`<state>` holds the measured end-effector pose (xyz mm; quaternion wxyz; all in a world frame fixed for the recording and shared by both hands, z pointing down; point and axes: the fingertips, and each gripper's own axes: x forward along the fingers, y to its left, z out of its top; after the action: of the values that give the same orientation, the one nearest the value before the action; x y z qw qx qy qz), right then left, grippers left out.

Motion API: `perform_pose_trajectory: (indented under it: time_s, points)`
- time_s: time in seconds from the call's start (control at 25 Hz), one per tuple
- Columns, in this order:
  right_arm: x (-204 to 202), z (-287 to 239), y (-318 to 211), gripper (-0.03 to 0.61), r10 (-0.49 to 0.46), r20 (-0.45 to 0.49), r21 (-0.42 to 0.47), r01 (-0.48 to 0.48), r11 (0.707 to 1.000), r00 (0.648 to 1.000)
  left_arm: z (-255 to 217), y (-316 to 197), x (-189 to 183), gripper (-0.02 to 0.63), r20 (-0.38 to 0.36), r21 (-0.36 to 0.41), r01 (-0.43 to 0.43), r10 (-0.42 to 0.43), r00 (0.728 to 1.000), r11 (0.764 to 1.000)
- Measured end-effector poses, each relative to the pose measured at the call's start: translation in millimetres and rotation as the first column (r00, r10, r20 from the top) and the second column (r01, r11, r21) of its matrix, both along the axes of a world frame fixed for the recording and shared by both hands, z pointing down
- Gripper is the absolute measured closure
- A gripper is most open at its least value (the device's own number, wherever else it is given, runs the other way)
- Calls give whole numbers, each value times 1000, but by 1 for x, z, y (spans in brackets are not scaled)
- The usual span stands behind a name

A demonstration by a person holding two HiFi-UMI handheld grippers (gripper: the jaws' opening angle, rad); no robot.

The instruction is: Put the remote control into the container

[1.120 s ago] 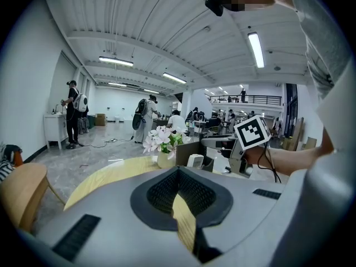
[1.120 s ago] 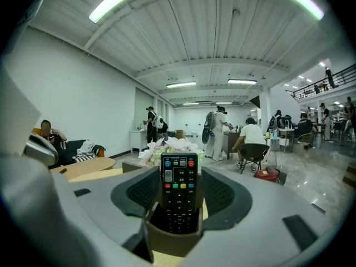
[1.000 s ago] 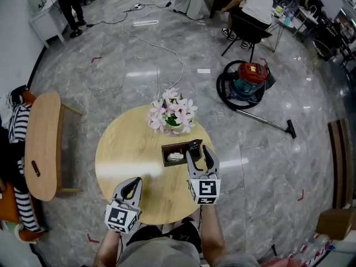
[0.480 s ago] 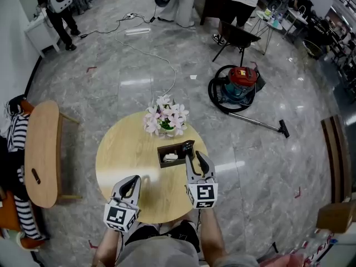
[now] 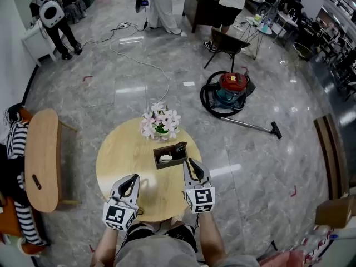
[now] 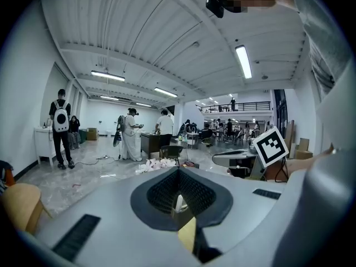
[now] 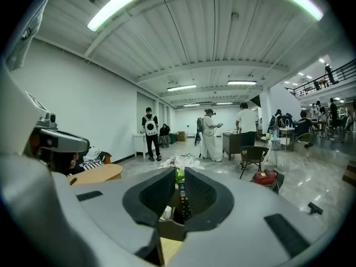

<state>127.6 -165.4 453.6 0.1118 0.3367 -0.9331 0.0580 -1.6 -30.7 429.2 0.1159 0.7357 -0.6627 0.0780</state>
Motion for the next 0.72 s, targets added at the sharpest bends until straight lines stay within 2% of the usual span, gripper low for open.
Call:
perform_pose_trajectory:
  time_s: [0.32,0.72]
  points:
    - [19,-22,25,546,2,34,-32,-1,999,999,-33,3,14,607,10,41,-28,27,1000,999]
    - [31,-40,45,569,-16,84,-34,19,999,996,-44,1,24,607,15,74,-48,47,999,996]
